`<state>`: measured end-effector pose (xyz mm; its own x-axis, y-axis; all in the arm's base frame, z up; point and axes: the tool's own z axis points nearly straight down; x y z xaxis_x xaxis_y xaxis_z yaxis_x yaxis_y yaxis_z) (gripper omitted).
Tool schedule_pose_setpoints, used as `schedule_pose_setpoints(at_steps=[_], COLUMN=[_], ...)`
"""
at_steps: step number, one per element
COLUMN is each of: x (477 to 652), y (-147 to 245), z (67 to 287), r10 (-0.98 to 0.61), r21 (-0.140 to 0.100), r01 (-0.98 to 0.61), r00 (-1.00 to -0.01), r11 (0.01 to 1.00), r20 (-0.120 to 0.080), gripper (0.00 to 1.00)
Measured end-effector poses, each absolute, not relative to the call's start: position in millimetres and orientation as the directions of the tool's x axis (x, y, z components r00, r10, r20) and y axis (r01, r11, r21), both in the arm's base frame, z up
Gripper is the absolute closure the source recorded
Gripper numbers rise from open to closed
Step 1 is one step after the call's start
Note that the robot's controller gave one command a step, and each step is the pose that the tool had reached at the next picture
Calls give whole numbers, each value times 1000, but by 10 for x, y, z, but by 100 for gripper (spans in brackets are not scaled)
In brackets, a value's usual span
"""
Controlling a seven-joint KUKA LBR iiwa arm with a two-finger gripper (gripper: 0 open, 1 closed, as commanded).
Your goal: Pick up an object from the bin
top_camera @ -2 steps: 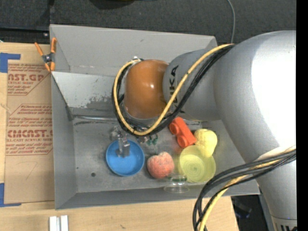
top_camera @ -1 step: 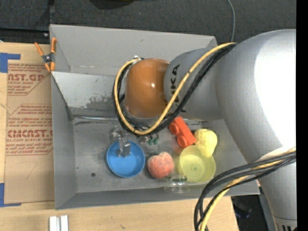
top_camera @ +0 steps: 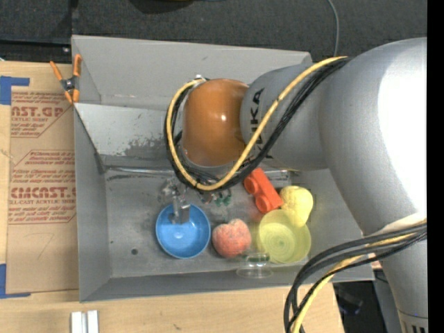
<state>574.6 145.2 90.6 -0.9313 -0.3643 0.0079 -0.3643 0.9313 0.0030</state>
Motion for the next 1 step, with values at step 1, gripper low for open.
schedule_pose_setpoints(at_steps=[1], x=[5757], y=[1455], z=[1093], r10=[-364], r21=[2], r01=[-364], r00=[-931], r11=[931], r20=[3], gripper=[100])
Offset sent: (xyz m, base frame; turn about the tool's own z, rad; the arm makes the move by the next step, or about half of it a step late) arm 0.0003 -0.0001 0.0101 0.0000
